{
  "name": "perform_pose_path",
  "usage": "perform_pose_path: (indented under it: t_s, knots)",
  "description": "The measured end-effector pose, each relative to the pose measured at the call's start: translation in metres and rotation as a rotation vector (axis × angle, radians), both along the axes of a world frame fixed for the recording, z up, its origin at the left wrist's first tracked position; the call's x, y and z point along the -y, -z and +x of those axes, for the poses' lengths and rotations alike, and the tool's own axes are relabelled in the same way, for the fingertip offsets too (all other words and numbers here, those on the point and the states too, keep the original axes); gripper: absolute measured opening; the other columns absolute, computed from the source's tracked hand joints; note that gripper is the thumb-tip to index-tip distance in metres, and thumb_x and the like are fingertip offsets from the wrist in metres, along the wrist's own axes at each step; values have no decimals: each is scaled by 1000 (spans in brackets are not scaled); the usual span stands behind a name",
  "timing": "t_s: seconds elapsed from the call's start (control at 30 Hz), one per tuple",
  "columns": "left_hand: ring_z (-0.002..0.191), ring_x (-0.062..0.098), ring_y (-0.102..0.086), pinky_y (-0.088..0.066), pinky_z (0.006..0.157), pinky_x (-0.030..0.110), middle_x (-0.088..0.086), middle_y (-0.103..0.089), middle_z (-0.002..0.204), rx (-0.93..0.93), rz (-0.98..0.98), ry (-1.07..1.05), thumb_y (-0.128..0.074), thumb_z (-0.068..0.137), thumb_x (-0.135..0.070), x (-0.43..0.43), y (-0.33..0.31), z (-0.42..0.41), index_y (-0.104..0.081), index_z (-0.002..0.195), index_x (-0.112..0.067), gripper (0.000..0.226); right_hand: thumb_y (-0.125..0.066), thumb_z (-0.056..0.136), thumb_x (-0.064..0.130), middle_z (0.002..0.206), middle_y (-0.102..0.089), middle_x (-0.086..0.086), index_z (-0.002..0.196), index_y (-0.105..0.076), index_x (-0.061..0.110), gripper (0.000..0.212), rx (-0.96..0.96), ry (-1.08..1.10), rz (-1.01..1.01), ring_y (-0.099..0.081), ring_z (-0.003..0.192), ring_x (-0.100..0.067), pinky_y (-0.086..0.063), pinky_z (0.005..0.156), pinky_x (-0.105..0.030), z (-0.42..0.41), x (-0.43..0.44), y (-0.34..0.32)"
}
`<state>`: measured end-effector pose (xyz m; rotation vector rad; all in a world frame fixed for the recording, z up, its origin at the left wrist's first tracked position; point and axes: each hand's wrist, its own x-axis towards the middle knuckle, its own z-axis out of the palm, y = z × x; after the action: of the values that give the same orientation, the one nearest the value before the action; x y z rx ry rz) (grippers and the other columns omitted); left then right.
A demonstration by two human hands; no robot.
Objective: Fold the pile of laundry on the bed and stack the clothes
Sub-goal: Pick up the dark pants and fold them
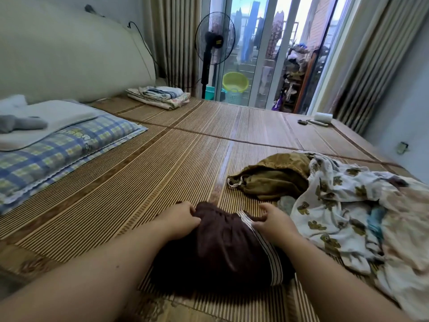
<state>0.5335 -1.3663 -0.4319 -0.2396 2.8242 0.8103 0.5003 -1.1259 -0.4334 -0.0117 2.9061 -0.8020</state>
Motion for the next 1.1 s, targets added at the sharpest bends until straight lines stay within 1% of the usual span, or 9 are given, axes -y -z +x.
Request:
perform_pose_path:
  t_s: [0.1, 0.2, 0.27, 0.33, 0.5, 0.7, 0.93, 1.0, 1.1]
  knots:
    - [134, 20, -41, -35, 111, 44, -1, -44, 147, -123, -62, 150, -52, 90, -43, -15, 9, 12, -39, 142, -31, 55, -70, 85, 35, 139, -53, 6, 141, -46, 27, 61, -90, -110, 13, -49, 126, -13, -39, 104, -27, 20, -6, 14]
    - [149, 15, 2, -2, 119, 52, -8, -5, 163, -162, -221, 424, -47, 90, -56, -37, 13, 35, -17, 150, -42, 69, -58, 86, 55, 154, -31, 14, 141, -40, 43, 59, -74, -233, 137, -25, 143, -10, -25, 117, -37, 44, -17, 24]
    - [147, 21, 20, 9, 115, 57, -7, 13, 162, -37, -317, 526, -49, 82, -69, -45, 24, 43, -3, 150, -47, 85, -40, 72, 83, 159, -14, 17, 144, -28, 51, 79, 84, -291, 235, -8, 148, -12, -13, 118, -47, 53, -22, 32]
    - [143, 27, 30, 14, 112, 60, -4, 23, 160, 82, -374, 548, -55, 73, -76, -43, 39, 42, 6, 148, -49, 101, -19, 43, 98, 160, 2, 18, 146, -14, 55, 112, 197, -304, 246, 4, 148, -15, -8, 116, -53, 56, -28, 46]
    - [142, 28, 32, 13, 111, 63, -3, 26, 159, 84, -433, 537, -54, 69, -81, -26, 65, 24, 11, 147, -49, 106, -12, 35, 97, 160, 8, 16, 147, -9, 52, 121, 144, -301, 280, 5, 149, -18, -7, 119, -49, 40, -12, 62]
    - [144, 26, 27, 9, 114, 59, -4, 20, 161, 31, -441, 441, -51, 69, -81, 22, 71, -19, 5, 149, -49, 103, -43, 71, 84, 162, 3, 10, 150, -13, 46, 93, 96, -328, 288, 2, 149, -21, -6, 119, -47, -16, 41, 70]
    - [147, 23, 21, 1, 117, 57, -7, 15, 162, 18, -465, 268, -48, 68, -84, 94, 78, -84, 1, 149, -49, 101, -40, 61, 88, 161, -12, 6, 149, -23, 42, 100, -68, -389, 189, -9, 148, -22, -11, 118, -47, -105, 117, 81]
    - [147, 22, 19, -1, 117, 56, -7, 13, 162, 22, -480, 189, -47, 68, -85, 113, 81, -102, -1, 150, -49, 101, -53, 76, 74, 160, -20, 2, 148, -30, 38, 84, -131, -404, 160, -14, 148, -23, -14, 119, -46, -132, 138, 84]
    - [148, 22, 17, -2, 118, 54, -8, 11, 162, 23, -485, 104, -45, 68, -87, 131, 84, -121, -2, 149, -50, 99, -50, 87, 64, 159, -22, 1, 147, -33, 36, 69, -174, -433, 166, -14, 148, -23, -13, 118, -48, -160, 161, 88]
